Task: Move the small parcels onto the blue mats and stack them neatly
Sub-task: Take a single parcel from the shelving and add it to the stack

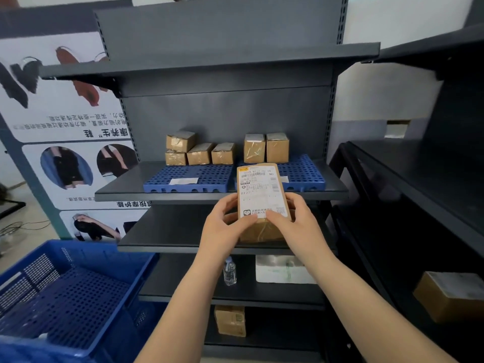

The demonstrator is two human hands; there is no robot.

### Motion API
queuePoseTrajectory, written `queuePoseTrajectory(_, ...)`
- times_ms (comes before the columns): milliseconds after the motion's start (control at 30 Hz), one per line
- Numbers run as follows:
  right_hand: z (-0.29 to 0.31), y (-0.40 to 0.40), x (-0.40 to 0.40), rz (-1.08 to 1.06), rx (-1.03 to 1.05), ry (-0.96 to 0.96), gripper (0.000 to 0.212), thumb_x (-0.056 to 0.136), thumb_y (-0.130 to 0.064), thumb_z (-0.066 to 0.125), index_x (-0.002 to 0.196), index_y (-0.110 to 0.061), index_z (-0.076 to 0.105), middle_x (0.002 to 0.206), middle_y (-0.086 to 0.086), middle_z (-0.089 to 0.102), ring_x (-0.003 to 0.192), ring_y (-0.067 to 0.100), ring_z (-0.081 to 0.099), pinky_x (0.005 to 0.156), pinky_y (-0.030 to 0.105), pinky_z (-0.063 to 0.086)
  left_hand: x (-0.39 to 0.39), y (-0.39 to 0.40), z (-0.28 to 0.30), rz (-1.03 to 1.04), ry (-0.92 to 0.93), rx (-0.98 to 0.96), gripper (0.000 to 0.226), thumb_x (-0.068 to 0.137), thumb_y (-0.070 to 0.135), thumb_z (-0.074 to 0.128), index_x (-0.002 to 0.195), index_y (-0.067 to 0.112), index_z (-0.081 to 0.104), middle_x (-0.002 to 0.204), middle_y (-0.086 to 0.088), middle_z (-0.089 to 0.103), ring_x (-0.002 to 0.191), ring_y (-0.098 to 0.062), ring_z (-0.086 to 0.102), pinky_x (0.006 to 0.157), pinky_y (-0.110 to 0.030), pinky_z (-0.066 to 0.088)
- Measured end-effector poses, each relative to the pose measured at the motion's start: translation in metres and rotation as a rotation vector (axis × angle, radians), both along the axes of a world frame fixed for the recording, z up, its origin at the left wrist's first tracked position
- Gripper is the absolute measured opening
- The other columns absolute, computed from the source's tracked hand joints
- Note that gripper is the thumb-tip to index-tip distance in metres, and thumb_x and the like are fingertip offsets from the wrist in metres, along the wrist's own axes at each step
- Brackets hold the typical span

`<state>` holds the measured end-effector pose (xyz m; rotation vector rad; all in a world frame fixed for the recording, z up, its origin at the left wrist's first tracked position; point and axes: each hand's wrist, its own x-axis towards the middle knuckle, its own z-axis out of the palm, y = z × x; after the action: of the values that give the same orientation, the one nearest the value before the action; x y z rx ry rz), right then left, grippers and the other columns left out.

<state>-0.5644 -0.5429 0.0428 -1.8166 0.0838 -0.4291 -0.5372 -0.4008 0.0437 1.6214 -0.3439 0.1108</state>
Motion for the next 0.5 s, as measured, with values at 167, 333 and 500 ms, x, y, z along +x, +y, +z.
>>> queuePoseTrajectory(167, 0.001, -0.02, 0.058, -0.016, 0.003, 0.004, 0.042, 0.086, -0.026, 0.064, 0.121, -0.031, 0.041, 0.134, -0.004, 0.049, 0.113, 0.006, 0.047, 0.074, 0.013, 0.041, 0.064, -0.021, -0.003, -0.029, 0.017, -0.001, 0.047, 0.078, 0.019, 0.072, 0.115, 0.037, 0.048, 0.116, 0.017, 0.055, 0.114, -0.007, 0.052, 0.084, -0.02, 0.045)
queuePoseTrajectory(333, 0.005, -0.025, 0.125, -0.049, -0.006, 0.008, 0.046, 0.087, -0.028, 0.064, 0.126, -0.03, 0.04, 0.135, -0.006, 0.047, 0.109, 0.003, 0.043, 0.07, 0.01, 0.037, 0.134, -0.027, 0.0, -0.047, 0.011, 0.001, 0.049, 0.079, 0.019, 0.071, 0.117, 0.036, 0.047, 0.119, 0.016, 0.053, 0.111, -0.005, 0.05, 0.076, -0.016, 0.043)
queuePoseTrajectory(500, 0.009, -0.013, 0.193, -0.038, 0.012, -0.005, 0.05, 0.087, -0.025, 0.064, 0.131, -0.025, 0.04, 0.134, -0.005, 0.048, 0.113, 0.007, 0.047, 0.081, 0.019, 0.045, 0.199, -0.018, 0.006, -0.034, -0.014, -0.006, 0.047, 0.08, 0.017, 0.07, 0.116, 0.036, 0.047, 0.111, 0.022, 0.053, 0.107, -0.001, 0.049, 0.077, -0.017, 0.044)
